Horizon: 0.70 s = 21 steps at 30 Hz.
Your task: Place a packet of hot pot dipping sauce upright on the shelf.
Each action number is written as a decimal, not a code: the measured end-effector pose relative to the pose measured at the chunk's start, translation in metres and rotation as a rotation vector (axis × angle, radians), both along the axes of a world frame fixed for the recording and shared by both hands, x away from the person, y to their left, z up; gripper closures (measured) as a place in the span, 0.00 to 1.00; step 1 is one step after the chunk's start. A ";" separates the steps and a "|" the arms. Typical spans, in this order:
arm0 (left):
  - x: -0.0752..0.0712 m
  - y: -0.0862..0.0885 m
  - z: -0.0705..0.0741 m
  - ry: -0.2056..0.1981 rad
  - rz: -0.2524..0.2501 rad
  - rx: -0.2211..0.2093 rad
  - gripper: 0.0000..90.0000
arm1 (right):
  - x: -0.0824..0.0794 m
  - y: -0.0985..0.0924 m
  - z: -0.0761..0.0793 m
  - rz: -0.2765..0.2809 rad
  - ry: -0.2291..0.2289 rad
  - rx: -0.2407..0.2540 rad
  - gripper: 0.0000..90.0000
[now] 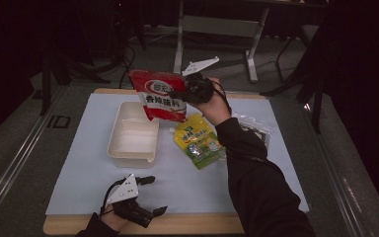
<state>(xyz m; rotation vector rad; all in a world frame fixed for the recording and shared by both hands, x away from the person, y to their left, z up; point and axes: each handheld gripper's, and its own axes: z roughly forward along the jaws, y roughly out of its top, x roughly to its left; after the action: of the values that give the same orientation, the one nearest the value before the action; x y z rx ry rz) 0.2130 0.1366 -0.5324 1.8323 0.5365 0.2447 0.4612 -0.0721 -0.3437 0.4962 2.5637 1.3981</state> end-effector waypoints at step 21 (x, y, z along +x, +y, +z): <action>-0.011 0.010 -0.004 0.021 0.040 0.000 0.01 | 0.037 0.050 -0.020 -0.007 0.030 0.022 1.00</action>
<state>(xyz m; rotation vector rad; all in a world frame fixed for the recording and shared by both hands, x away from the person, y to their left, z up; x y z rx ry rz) 0.2019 0.1467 -0.5362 1.8276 0.5884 0.2528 0.4986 -0.0224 -0.3641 0.5326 2.5704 1.4281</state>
